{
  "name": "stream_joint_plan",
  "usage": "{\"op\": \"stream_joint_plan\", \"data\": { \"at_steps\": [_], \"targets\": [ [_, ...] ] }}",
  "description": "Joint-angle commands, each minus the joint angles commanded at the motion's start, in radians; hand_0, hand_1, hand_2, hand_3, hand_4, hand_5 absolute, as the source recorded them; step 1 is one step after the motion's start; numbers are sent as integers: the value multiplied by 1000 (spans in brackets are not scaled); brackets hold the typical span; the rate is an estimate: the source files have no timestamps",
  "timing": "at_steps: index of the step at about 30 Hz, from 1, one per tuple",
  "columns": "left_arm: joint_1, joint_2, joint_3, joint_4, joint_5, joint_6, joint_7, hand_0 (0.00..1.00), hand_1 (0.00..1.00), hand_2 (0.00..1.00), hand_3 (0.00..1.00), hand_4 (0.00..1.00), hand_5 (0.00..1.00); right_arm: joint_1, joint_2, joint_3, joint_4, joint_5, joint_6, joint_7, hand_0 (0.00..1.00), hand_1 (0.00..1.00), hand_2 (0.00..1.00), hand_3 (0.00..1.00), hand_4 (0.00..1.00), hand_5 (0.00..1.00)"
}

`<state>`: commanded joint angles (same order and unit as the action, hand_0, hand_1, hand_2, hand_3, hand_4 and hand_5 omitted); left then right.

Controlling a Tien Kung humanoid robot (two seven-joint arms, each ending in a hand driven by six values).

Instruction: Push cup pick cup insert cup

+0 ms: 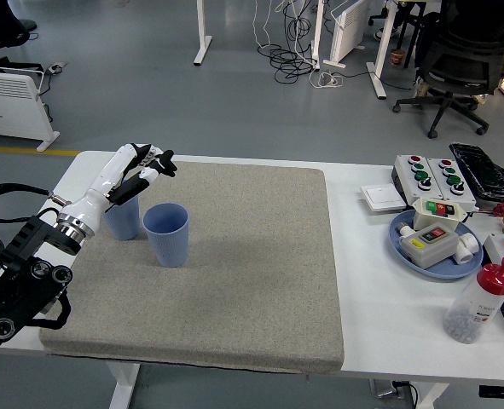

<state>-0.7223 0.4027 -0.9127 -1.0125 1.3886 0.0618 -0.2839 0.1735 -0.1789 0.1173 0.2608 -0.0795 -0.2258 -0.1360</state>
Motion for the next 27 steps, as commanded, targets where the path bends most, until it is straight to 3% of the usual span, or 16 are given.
{"op": "stream_joint_plan", "data": {
  "at_steps": [3,4,9,10,15,16,21,22,27],
  "targets": [
    [-56,7,61,28,128,-73,69,683,660,615,602,861,903,-4,0,1,1,-2,0,-1,738,662,656,559,73,475],
    [-66,8,76,33,166,-88,81,948,941,989,952,970,814,-4,0,1,1,-3,0,-1,738,662,656,559,73,474],
    [-125,-2,155,74,379,-160,127,948,941,989,952,970,814,-7,0,1,2,-2,-1,-2,738,662,656,559,73,474],
    [-132,-4,160,79,413,-170,134,985,977,998,998,998,743,-7,0,1,2,-2,-1,-2,739,662,656,559,73,474],
    [-169,-14,183,100,542,-260,180,985,977,998,998,998,743,-1,-1,-5,2,9,-1,2,739,662,656,559,73,474],
    [-177,-15,188,104,569,-276,188,969,970,998,998,998,612,0,-1,-7,2,12,-1,3,739,662,657,559,73,474],
    [-190,-18,185,111,625,-303,197,969,970,998,998,998,612,3,-1,-10,2,19,-1,5,739,662,657,559,73,474],
    [-193,-16,183,110,639,-319,204,874,935,998,998,962,495,4,-1,-9,2,17,-1,5,739,662,657,559,74,473],
    [-193,-8,170,106,685,-364,232,874,935,998,998,962,495,4,-2,-9,2,17,-1,4,739,662,657,559,74,473]
  ]
}}
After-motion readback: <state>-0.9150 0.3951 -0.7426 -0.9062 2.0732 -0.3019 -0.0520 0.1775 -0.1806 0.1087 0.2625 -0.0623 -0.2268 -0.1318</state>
